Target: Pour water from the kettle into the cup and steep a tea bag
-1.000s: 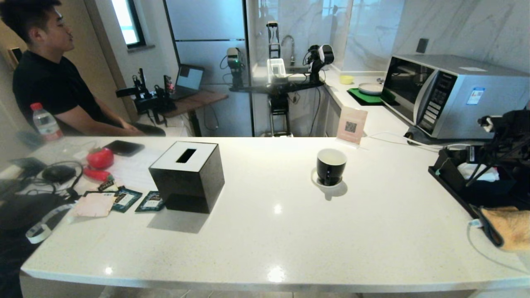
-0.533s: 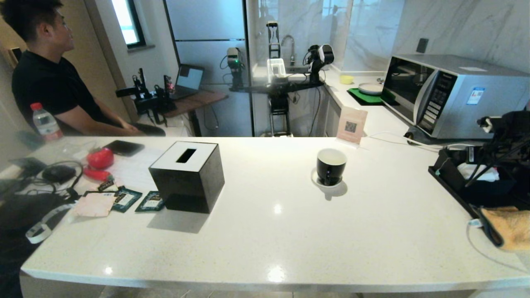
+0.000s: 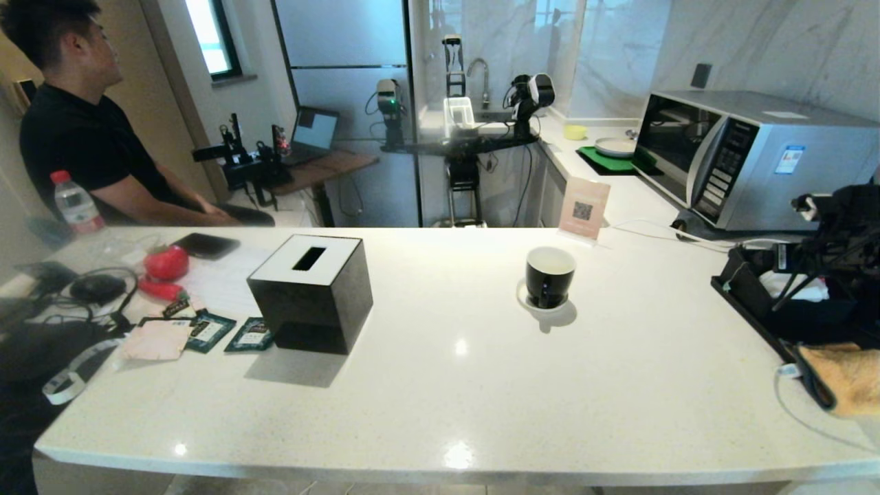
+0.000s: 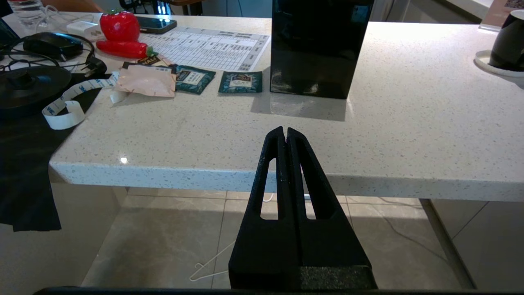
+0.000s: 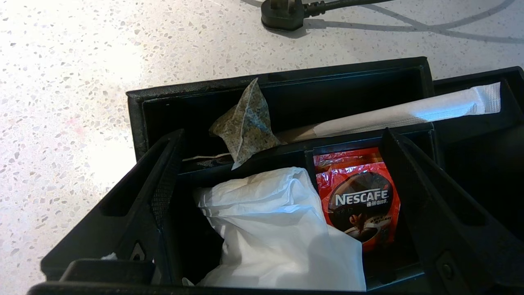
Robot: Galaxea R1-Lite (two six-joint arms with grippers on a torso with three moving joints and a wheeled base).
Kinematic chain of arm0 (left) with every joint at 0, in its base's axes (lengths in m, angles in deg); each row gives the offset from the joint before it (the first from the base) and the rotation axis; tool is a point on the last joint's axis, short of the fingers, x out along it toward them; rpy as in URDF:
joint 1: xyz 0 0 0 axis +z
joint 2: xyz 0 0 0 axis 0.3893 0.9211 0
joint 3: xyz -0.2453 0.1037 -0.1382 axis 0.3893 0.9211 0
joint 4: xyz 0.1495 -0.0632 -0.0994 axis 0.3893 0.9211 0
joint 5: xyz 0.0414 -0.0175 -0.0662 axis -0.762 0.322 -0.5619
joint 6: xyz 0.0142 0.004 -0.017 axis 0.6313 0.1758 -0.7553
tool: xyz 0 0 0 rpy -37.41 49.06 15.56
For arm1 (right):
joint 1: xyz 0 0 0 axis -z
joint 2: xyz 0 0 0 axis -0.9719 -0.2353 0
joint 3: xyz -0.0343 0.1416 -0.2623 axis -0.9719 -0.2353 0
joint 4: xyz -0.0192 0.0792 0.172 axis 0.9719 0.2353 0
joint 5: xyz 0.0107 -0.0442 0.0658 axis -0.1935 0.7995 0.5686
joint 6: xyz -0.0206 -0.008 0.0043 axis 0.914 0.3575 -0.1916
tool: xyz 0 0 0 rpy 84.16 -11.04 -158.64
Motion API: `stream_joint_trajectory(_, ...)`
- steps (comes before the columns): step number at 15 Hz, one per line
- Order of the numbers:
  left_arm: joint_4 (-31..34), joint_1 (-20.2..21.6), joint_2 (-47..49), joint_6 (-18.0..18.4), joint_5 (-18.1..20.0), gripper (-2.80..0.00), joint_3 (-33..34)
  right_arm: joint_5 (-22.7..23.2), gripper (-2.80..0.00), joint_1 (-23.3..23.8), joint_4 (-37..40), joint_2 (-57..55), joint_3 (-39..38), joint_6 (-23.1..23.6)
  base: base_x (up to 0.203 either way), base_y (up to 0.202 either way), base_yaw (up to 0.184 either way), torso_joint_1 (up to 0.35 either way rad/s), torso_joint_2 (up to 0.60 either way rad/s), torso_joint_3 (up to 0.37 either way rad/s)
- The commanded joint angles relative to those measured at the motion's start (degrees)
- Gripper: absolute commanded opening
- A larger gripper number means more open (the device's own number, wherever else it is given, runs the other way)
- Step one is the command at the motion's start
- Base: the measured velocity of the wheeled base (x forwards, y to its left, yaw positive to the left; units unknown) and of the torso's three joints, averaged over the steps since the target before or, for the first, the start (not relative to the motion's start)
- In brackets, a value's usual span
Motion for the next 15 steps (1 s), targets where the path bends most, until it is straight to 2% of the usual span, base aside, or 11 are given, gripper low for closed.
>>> stream_joint_trajectory(1, 0.0, 0.0, 0.05, -0.04, -0.02, -2.8, 0.0, 0.03, -2.8, 0.0, -0.05, -0.25, 0.01, 0.17, 0.0, 0.0, 0.0, 0.0, 0.0, 0.0)
stream_joint_trajectory(15, -0.05, 0.0, 0.07, -0.04, -0.02, -2.8, 0.0, 0.12, -2.8, -0.09, -0.05, 0.66, -0.34, 0.17, 0.0, 0.0, 0.0, 0.0, 0.0, 0.0)
